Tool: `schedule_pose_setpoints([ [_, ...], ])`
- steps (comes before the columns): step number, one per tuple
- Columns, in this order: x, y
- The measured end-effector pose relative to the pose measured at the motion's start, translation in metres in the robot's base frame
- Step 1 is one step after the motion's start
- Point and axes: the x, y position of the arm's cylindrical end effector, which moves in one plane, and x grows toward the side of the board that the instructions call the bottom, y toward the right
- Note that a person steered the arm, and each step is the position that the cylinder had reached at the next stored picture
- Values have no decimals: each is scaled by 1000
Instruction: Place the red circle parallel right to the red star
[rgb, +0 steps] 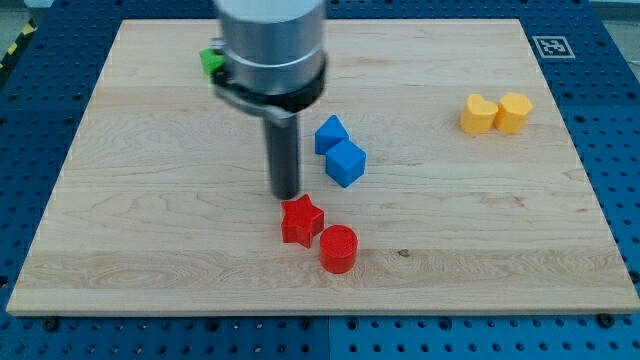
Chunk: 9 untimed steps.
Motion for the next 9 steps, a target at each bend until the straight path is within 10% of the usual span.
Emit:
schedule_pose_setpoints([
  [4, 85, -15],
  [9, 87, 184],
])
